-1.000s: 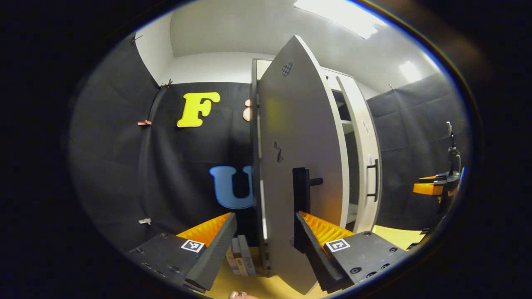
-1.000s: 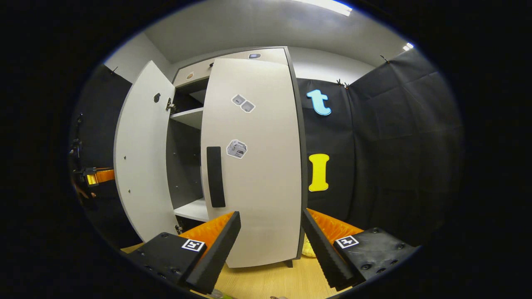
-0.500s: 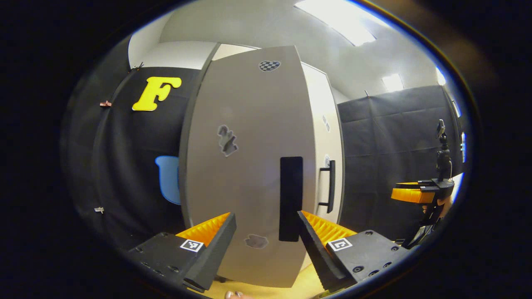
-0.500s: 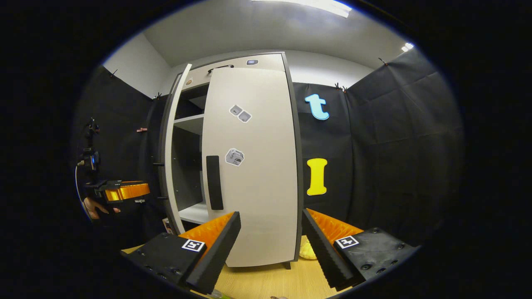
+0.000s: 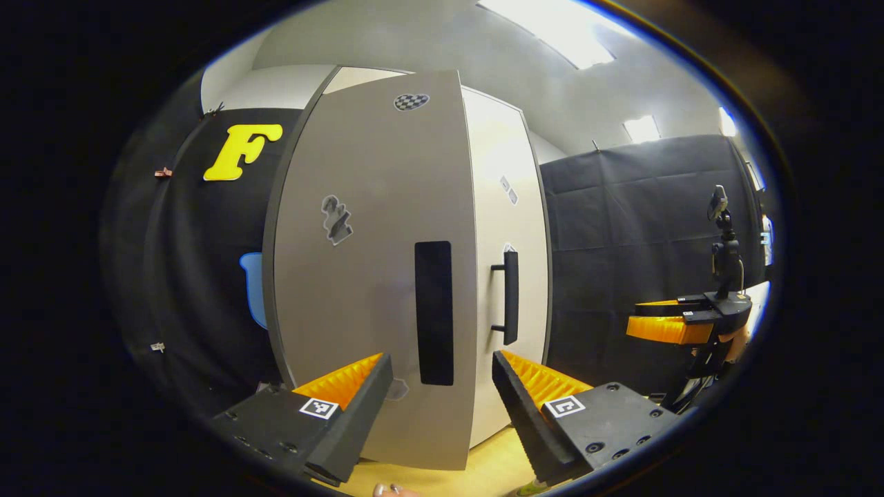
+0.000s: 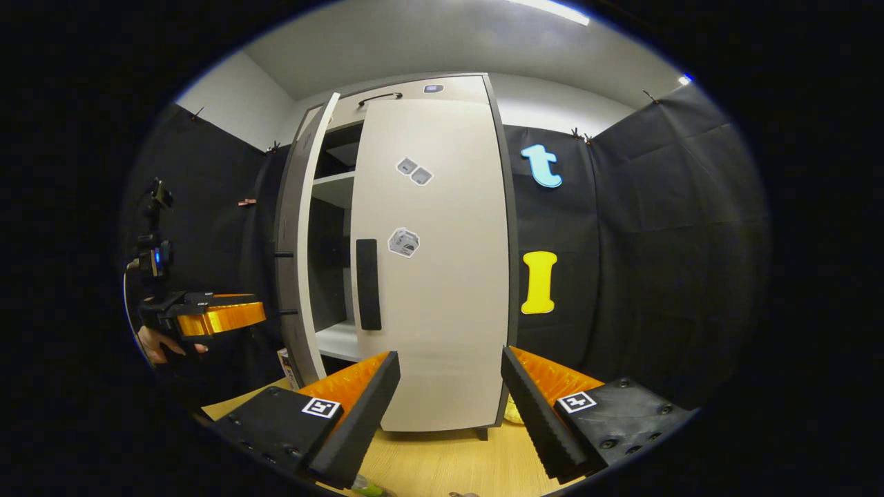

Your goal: Grasp the bottle in the cabinet with the left hand and place it on the coaster, then close the right door with the right hand and the left door with the left hand.

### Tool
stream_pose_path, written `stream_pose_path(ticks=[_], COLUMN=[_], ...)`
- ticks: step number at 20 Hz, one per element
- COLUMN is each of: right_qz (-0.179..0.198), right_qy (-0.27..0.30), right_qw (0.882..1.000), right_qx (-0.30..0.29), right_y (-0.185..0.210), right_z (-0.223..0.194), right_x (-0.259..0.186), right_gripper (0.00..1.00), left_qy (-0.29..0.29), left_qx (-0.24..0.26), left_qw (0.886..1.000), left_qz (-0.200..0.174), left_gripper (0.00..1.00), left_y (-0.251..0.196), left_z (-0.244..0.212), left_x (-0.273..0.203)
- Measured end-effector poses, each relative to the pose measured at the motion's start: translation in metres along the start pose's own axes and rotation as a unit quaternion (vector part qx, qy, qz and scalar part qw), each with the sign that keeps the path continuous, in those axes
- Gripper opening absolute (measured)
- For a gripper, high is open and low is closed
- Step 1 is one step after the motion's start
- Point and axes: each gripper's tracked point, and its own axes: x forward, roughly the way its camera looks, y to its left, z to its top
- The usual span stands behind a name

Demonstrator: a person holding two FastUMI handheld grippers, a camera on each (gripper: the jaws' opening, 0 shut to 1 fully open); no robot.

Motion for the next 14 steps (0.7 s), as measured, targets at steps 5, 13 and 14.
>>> stream_pose_path(ticks=[5, 13, 14], right_qz=[0.005, 0.004, 0.002], right_qy=[0.000, 0.013, 0.015], right_qw=[1.000, 1.000, 1.000], right_qx=[-0.007, -0.015, -0.018], right_y=[0.004, 0.004, 0.003], right_z=[0.000, -0.007, -0.008], right_x=[0.001, 0.000, -0.001], right_gripper=[0.98, 0.98, 0.98], left_qy=[0.007, 0.015, 0.017], left_qx=[-0.003, 0.000, 0.003], left_qw=[1.000, 1.000, 1.000], left_qz=[0.009, 0.007, 0.008], left_gripper=[0.93, 0.93, 0.93], left_y=[0.003, 0.004, 0.003], left_z=[-0.006, -0.009, -0.011], left_x=[-0.009, -0.012, -0.012])
